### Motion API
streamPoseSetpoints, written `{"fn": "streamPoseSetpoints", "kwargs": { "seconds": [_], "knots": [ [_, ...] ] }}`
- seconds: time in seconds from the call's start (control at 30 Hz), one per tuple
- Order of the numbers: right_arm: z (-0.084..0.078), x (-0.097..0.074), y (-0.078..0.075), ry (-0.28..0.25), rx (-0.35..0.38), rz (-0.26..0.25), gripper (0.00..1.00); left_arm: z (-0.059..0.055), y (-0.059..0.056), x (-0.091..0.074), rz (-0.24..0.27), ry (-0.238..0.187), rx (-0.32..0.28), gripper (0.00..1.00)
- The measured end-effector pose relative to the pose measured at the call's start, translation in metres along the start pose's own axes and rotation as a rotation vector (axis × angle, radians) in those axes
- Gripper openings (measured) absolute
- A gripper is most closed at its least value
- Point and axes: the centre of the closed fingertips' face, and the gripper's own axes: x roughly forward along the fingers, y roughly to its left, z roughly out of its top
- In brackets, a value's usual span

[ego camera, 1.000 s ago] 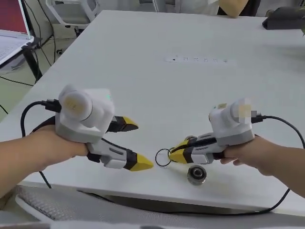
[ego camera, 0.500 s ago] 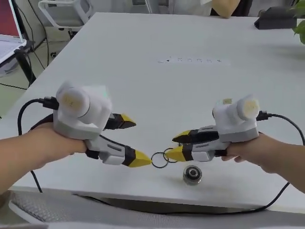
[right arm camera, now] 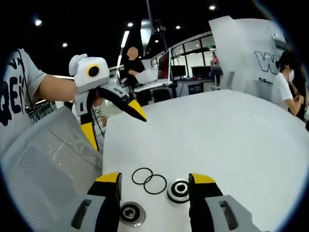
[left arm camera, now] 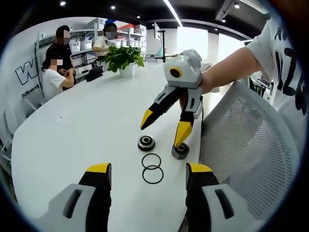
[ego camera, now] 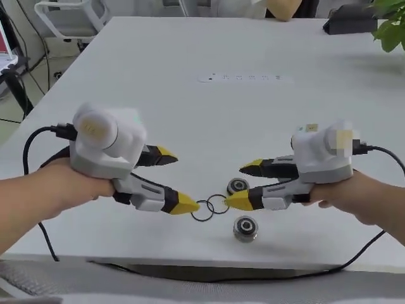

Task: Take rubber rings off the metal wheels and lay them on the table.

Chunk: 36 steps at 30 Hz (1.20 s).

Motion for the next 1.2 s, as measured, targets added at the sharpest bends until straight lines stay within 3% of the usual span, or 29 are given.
{"fn": "streamPoseSetpoints", "kwargs": {
  "seconds": [0.43, 0.63, 1.2],
  "knots": [
    [-0.005, -0.017, -0.014, -0.001, 0.009, -0.058, 0.60, 0.008, 0.004, 0.014, -0.008, 0.003, 0.009, 0.60],
    [-0.009, -0.020, -0.022, 0.006, 0.045, -0.080, 0.70, 0.010, 0.005, 0.022, -0.013, 0.005, 0.008, 0.59],
    [-0.019, -0.023, -0.030, 0.014, 0.036, -0.105, 0.69, 0.015, 0.008, 0.042, -0.026, 0.014, 0.011, 0.59]
  ]
}}
